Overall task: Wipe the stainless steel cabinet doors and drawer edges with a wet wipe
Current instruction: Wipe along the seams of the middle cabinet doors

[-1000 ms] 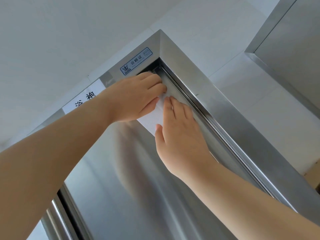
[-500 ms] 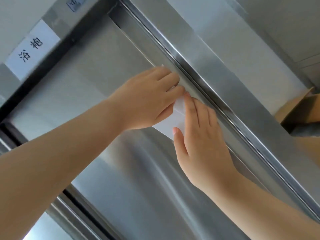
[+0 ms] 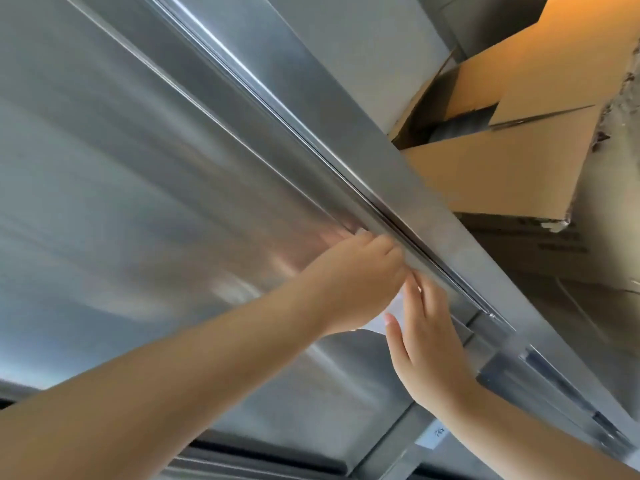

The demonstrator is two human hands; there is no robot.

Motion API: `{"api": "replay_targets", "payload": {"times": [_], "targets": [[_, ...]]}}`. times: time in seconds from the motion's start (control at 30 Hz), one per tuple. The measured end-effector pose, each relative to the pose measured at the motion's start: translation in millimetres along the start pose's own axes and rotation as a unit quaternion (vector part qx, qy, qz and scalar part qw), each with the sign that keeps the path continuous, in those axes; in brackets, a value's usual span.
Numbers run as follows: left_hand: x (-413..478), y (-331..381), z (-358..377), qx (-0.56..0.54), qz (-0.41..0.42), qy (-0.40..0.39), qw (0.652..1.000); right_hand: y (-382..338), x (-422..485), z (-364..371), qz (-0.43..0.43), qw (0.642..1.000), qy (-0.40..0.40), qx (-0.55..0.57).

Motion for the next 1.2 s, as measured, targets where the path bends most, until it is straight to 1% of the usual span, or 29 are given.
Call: {"api": "replay_targets", "payload": {"times": [0.13, 0.27, 0.4, 0.47, 0.57, 0.77, 0.87, 0.97, 1.07, 1.2], "targets": [[38, 48, 33, -0.014, 0.024, -0.035, 0.999, 55, -31, 20, 0.054, 0.997, -0.060, -0.002], [50, 70, 57, 0.046, 0.054, -0.061, 0.996, 84, -45, 27, 0.087, 0.991, -0.093, -0.045], [53, 76, 65, 0.059, 0.064, -0.054, 0.995, 91, -45, 28, 0.119, 0.989, -0.083, -0.024], [53, 79, 66, 0.070, 0.069, -0.049, 0.994, 94, -46, 29, 0.126, 0.988, -0.078, -0.033], [53, 79, 66, 0.052, 0.079, -0.053, 0.994, 98, -48, 29, 0.147, 0.986, -0.068, -0.029], [52, 73, 59, 0.019, 0.102, -0.038, 0.994, 102, -45, 30, 0.183, 0.982, -0.038, 0.029], [52, 69, 51, 0.002, 0.111, -0.027, 0.993, 98, -43, 27, 0.173, 0.984, -0.035, 0.038], [49, 64, 48, 0.000, 0.117, -0.011, 0.993, 86, -39, 21, 0.126, 0.991, -0.032, 0.020], [34, 44, 37, -0.005, 0.095, 0.008, 0.995, 63, -32, 19, 0.083, 0.996, -0.017, 0.025], [8, 18, 28, 0.022, 0.090, 0.027, 0.995, 25, -22, 21, 0.070, 0.997, 0.008, 0.033]]}}
Point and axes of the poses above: each hand's wrist, its own x-axis towards the middle knuckle, its own z-axis out of the palm, y = z × x, the point moved 7 cm from there along x, towards the middle knuckle, and after that the axes turned 10 degrees about -x, right-handed, at the moved point
